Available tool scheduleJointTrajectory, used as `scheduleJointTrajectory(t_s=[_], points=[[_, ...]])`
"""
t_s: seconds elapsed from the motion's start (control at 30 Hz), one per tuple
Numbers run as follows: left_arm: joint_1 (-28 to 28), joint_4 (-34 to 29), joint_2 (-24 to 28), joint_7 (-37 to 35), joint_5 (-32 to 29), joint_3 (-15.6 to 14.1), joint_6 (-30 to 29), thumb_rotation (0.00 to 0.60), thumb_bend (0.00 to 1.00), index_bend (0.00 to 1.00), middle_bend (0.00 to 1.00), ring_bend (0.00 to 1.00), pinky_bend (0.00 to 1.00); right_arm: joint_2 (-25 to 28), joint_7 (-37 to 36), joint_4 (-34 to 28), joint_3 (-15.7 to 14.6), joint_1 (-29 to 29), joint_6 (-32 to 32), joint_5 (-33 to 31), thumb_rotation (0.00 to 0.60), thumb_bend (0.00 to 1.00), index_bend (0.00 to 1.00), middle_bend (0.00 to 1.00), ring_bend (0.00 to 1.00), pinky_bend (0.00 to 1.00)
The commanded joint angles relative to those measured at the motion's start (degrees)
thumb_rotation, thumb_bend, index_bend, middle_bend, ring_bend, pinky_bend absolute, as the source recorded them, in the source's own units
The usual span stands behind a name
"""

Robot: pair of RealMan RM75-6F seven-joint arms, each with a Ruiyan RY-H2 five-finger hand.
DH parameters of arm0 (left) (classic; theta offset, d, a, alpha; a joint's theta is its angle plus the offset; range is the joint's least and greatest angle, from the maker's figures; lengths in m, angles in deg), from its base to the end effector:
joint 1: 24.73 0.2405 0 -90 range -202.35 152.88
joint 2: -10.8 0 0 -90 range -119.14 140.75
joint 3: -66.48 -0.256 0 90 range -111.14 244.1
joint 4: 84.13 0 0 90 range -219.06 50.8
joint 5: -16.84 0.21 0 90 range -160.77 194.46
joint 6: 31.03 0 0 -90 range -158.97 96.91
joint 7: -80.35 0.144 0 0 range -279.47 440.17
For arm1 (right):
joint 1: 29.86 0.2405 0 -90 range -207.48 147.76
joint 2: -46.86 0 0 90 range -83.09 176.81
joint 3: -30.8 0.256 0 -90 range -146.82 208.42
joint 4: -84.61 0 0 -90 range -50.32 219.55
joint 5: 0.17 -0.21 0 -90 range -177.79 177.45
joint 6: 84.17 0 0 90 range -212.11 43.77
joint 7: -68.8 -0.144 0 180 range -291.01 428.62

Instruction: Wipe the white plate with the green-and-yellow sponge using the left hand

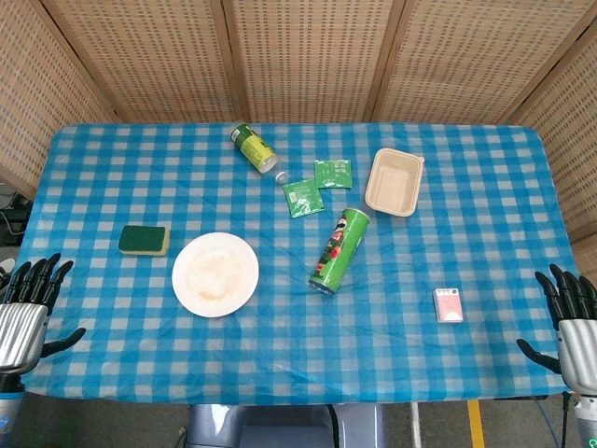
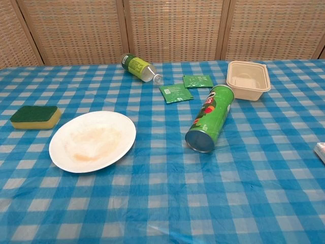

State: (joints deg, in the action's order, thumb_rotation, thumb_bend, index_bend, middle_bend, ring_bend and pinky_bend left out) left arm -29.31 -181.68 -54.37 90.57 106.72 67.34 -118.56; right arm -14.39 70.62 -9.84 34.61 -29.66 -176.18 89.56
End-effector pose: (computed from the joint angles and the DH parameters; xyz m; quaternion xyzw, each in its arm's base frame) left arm -0.2832 0.1702 0.1436 -0.6255 -0.3496 -0.3829 0.5830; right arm -0.3040 -0.1582 0.1859 0.5801 -0.3428 0.4046 0.6183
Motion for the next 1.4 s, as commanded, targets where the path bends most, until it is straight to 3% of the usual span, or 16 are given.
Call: scheduleJointTrajectory(t_s=[0.03, 0.2, 0.4, 0.5, 0.67, 0.97, 1.23, 1.4], points=[[-0.2, 0.0, 0.0, -0.1, -0.3, 0.0, 0.4, 0.6, 0.0, 0.0, 0.0, 0.0, 0.0, 0.1, -0.1, -0.1, -0.1, 0.0, 0.3, -0.2, 0.6, 0.0, 0.01, 0.0, 0.0, 0.0], [-1.9, 1.5, -1.3, 0.8, -1.9, 1.1, 3.2, 0.6, 0.0, 0.0, 0.0, 0.0, 0.0, 0.2, -0.6, -0.2, 0.1, 0.4, 1.2, -0.9, 0.6, 0.0, 0.01, 0.0, 0.0, 0.0], [-10.0, 3.9, -2.6, 5.5, -7.3, 5.8, 14.0, 0.6, 0.0, 0.0, 0.0, 0.0, 0.0, -0.1, -0.3, 0.2, 0.5, 1.0, 2.9, -2.4, 0.6, 0.0, 0.01, 0.0, 0.0, 0.0], [-15.5, 6.7, -4.3, 8.3, -10.3, 8.9, 20.2, 0.6, 0.0, 0.0, 0.0, 0.0, 0.06, -0.2, -0.2, 0.4, 1.0, 1.4, 3.7, -3.8, 0.6, 0.0, 0.02, 0.0, 0.0, 0.0], [-23.2, 14.8, -8.8, 11.3, -14.3, 11.4, 29.7, 0.6, 0.02, 0.01, 0.0, 0.07, 0.18, -0.3, -0.4, 0.9, 1.6, 1.5, 4.5, -5.6, 0.6, 0.0, 0.02, 0.0, 0.0, 0.0], [-31.7, 32.4, -20.0, 13.5, -20.3, 11.6, 41.7, 0.6, 0.06, 0.06, 0.03, 0.15, 0.25, -0.5, 0.0, 1.5, 2.3, 1.8, 5.9, -8.4, 0.6, 0.0, 0.02, 0.0, 0.0, 0.0], [-34.7, 44.5, -26.2, 6.5, -19.1, 10.2, 44.6, 0.6, 0.16, 0.14, 0.1, 0.2, 0.25, -0.9, 0.4, 2.2, 2.7, 2.2, 7.2, -10.0, 0.6, 0.0, 0.02, 0.0, 0.0, 0.0], [-35.7, 48.3, -27.9, 2.7, -18.2, 9.6, 45.9, 0.6, 0.2, 0.16, 0.12, 0.22, 0.25, -1.1, 0.8, 2.3, 2.7, 2.4, 7.6, -10.4, 0.6, 0.0, 0.02, 0.0, 0.0, 0.0]])
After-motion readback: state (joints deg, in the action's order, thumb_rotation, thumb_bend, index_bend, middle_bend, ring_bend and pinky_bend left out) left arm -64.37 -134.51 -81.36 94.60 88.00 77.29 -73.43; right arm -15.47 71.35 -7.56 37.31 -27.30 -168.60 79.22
